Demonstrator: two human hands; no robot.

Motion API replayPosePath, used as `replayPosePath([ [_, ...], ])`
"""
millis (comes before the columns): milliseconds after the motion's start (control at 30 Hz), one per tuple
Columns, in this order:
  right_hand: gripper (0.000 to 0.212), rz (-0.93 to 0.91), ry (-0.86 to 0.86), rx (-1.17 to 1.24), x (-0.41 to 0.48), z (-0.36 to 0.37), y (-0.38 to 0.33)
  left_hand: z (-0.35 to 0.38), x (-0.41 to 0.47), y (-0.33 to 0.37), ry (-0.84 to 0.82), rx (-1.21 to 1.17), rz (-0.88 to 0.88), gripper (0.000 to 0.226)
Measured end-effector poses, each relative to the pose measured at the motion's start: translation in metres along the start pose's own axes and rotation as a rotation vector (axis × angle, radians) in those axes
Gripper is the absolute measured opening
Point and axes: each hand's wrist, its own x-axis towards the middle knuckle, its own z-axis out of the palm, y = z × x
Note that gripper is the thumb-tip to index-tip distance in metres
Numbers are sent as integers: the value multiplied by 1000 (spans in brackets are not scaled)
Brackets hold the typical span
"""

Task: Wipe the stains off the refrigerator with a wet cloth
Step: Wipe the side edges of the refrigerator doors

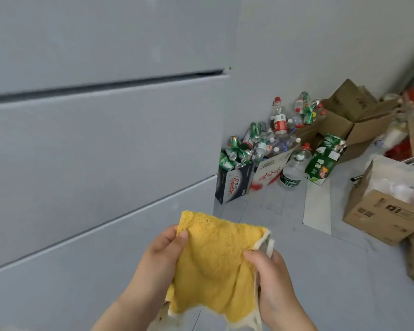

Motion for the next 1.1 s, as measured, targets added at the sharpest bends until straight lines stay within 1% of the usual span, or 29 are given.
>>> replayPosePath([
  [33, 4, -9, -11, 20, -5, -2, -13, 9, -5, 9, 42, 21, 47, 17],
  [67, 15, -45, -15, 13, -10, -6, -31, 23, -10, 21, 97, 57, 101, 13],
  [100, 25, -62, -24, -12, -16, -10, -45, 34, -13, 28, 145, 111, 142, 14],
  [133, 27, -90, -23, -46, -25, -17, -64, 52, -21, 39, 197, 161, 180, 18],
  [200, 16, -160, -39, -117, -37, -29, -97, 85, -39, 57, 246, 221, 254, 15],
  [267, 22, -241, -71, -212, -45, -40, -121, 114, -54, 69, 194, 219, 261, 11],
  [333, 28, -308, -95, -295, -54, -50, -146, 140, -63, 79, 72, 104, 184, 15],
  [367, 24, -332, -115, -328, -56, -53, -154, 147, -65, 85, -16, 8, 108, 27],
  [400, 20, -362, -139, -363, -59, -57, -164, 153, -67, 89, -124, -81, 49, 45],
  [433, 17, -397, -167, -399, -63, -60, -173, 159, -68, 90, -225, -138, 51, 56],
  [467, 19, -440, -195, -429, -64, -62, -178, 162, -69, 90, -302, -129, 103, 58],
  [500, 25, -489, -207, -473, -64, -63, -181, 167, -69, 91, -353, -100, 154, 57],
  [567, 37, -600, -164, -615, -61, -63, -184, 174, -66, 92, -392, -55, 213, 65],
  [600, 39, -653, -129, -676, -59, -63, -185, 177, -63, 93, -401, -71, 223, 64],
  [667, 37, -703, -91, -735, -53, -62, -187, 184, -54, 97, -405, -129, 217, 49],
  [700, 33, -708, -97, -761, -48, -61, -189, 187, -48, 100, -396, -148, 203, 44],
  [767, 23, -698, -89, -803, -39, -60, -194, 192, -34, 103, -376, -181, 189, 45],
  [800, 22, -678, -78, -772, -32, -62, -197, 195, -27, 105, -373, -203, 192, 45],
  [867, 33, -558, -119, -557, -12, -68, -210, 203, -11, 116, -379, -204, 221, 40],
  [933, 40, -372, -287, -328, 8, -75, -229, 211, 3, 132, -386, -160, 287, 35],
  [967, 39, -316, -378, -270, 17, -80, -238, 214, 10, 140, -358, -126, 344, 34],
  [1000, 42, -287, -458, -259, 32, -83, -247, 217, 23, 150, -300, -86, 409, 33],
  [1067, 61, -297, -568, -355, 57, -86, -261, 220, 43, 167, -110, -49, 518, 34],
  [1100, 68, -309, -603, -400, 66, -84, -266, 221, 49, 174, -32, -46, 560, 35],
])
